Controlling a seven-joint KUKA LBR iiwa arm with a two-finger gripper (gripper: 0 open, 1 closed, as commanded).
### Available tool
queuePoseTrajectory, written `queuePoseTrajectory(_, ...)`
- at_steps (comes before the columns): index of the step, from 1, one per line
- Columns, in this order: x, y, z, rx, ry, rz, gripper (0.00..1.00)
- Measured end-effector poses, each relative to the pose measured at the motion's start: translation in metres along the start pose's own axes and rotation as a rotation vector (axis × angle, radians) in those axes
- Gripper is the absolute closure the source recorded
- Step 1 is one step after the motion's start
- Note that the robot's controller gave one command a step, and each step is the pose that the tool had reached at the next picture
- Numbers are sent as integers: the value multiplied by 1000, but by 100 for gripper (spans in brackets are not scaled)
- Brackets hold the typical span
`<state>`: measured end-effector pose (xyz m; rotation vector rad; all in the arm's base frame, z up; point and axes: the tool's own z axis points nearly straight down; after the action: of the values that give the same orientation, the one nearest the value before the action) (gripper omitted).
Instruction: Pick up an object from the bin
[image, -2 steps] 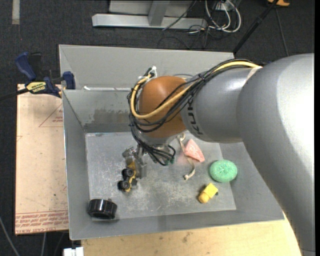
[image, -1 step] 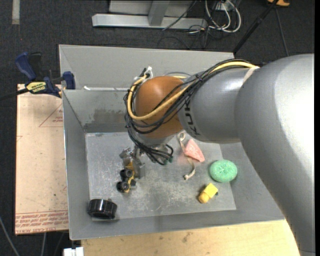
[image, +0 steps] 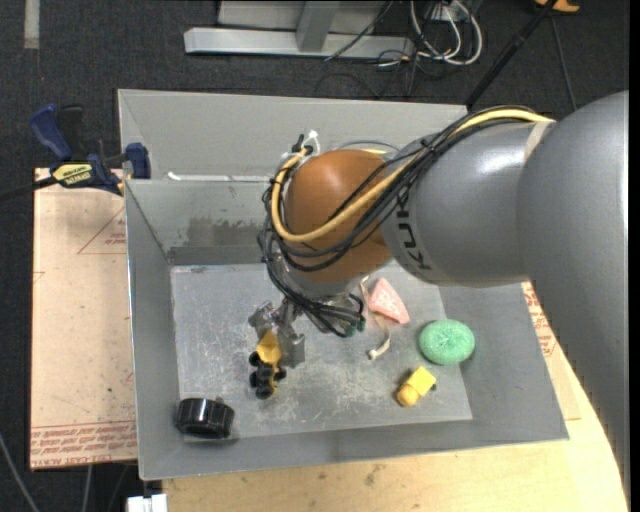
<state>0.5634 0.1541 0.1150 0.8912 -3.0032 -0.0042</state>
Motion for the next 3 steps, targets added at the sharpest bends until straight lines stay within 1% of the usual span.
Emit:
queuePoseTrajectory(1,-18,-9,-25,8,-23,34,100)
queuePoseTrajectory(2,26,-36,-64,7,-13,22,0)
queuePoseTrajectory(3,25,-34,-61,5,-12,20,0)
